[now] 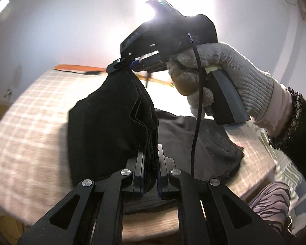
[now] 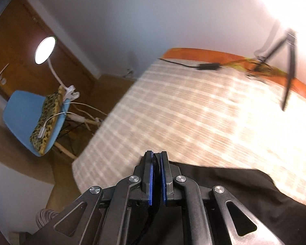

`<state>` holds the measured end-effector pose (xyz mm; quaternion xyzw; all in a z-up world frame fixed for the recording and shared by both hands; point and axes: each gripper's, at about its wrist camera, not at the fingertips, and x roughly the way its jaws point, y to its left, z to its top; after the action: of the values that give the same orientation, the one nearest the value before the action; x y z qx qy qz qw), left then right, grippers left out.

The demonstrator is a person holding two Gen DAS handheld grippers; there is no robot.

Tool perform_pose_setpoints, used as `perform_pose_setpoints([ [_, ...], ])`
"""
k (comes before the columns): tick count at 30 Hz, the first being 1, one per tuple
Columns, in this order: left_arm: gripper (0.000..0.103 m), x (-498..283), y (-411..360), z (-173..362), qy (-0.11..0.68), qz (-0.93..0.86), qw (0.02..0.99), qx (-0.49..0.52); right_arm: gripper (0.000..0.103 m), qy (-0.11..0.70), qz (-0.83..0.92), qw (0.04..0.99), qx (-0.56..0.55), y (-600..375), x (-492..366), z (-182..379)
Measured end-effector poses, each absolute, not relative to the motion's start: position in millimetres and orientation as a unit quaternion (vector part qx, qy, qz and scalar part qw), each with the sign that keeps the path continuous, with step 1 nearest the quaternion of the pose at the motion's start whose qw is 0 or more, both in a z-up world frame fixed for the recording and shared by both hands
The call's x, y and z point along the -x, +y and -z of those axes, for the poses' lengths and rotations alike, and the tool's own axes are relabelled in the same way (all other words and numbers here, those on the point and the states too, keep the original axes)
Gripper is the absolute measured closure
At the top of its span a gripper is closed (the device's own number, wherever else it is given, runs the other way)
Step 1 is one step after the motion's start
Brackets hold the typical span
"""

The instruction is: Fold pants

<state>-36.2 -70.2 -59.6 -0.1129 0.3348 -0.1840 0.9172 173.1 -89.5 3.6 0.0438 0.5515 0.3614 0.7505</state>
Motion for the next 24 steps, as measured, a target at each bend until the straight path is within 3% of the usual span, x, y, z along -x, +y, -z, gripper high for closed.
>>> perform_pose_setpoints([
  [24,0.096,0,-212,75,0.384,0.302,0.87,0.068,0.099,0.558,-0.265,0.782,-0.082,-280,-187,33],
])
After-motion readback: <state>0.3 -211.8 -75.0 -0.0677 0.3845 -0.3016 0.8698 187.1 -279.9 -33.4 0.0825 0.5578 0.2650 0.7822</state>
